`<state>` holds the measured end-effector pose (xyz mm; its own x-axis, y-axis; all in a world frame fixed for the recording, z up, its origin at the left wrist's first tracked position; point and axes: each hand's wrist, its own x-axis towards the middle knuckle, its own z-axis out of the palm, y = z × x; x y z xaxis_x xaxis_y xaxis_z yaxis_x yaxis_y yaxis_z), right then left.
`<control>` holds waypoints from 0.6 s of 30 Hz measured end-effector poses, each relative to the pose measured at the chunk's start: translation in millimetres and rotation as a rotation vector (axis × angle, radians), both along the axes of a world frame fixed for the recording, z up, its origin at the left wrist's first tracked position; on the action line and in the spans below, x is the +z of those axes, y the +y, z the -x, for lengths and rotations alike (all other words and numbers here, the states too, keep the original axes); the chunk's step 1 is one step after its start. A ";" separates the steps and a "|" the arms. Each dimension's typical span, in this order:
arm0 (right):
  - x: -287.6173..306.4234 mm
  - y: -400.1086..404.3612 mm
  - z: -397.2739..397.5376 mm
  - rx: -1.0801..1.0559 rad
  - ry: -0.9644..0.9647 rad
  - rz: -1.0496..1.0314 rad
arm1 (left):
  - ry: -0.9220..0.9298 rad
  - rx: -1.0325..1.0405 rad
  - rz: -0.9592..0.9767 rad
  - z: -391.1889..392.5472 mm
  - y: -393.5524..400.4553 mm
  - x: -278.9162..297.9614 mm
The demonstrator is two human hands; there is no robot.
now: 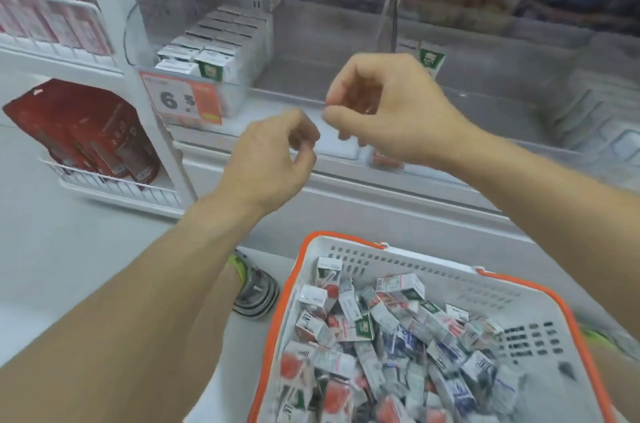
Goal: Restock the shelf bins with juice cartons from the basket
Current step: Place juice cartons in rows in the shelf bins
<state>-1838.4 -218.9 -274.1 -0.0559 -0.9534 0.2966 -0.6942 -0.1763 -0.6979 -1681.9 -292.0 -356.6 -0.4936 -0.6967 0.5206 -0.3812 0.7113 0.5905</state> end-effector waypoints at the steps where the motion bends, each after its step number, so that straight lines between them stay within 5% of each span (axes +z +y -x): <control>1: -8.3 22.0 11.2 0.013 0.005 -0.054 | -0.062 -0.064 -0.049 11.3 14.4 -6.7; 11: -187.1 196.8 106.5 -0.077 0.115 -0.738 | -1.009 -0.459 -0.379 79.1 141.3 -155.5; 18: -284.6 266.6 129.0 -0.271 0.181 -0.817 | -1.238 -0.439 -0.470 74.2 191.8 -212.4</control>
